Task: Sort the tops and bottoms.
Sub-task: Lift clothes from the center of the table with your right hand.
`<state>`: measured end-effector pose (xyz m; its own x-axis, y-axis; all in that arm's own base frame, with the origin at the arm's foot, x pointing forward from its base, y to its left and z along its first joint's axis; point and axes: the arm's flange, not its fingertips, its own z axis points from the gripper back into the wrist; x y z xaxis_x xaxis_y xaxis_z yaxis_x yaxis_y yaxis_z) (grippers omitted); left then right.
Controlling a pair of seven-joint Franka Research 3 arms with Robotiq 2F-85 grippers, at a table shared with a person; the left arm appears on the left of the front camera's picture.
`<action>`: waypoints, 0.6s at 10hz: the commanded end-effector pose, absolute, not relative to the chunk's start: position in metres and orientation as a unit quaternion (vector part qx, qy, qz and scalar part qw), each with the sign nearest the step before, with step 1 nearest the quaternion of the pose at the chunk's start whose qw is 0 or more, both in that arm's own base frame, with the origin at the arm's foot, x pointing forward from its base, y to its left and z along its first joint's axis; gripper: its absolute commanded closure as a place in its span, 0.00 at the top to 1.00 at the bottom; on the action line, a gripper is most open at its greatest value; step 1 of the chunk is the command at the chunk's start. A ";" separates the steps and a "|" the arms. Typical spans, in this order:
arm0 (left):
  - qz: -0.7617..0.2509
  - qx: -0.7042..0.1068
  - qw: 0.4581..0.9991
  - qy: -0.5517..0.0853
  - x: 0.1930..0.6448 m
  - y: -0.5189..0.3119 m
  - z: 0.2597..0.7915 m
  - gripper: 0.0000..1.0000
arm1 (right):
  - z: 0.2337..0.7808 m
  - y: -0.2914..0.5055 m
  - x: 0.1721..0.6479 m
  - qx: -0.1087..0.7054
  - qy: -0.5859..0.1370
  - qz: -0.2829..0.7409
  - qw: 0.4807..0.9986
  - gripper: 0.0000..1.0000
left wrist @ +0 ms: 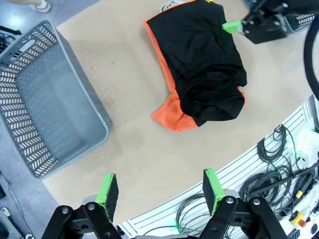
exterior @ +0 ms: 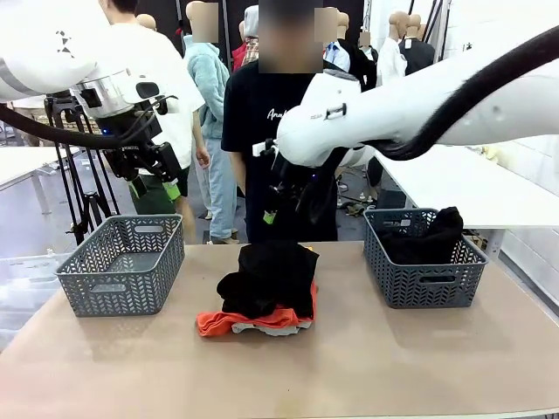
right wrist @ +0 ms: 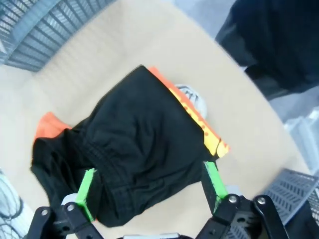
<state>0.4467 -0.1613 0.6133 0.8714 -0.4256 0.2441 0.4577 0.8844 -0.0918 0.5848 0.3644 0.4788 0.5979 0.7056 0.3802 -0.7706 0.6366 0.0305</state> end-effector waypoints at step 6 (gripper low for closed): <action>-0.229 -0.070 0.965 -0.111 0.447 -0.159 0.615 0.88 | 0.418 0.408 0.594 0.003 -0.104 0.323 0.941 1.00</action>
<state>0.4468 -0.1612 0.6133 0.8714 -0.4255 0.2440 0.4576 0.8844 -0.0919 0.5997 0.4068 0.4288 0.7203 0.6614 0.2090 -0.6772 0.7358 0.0055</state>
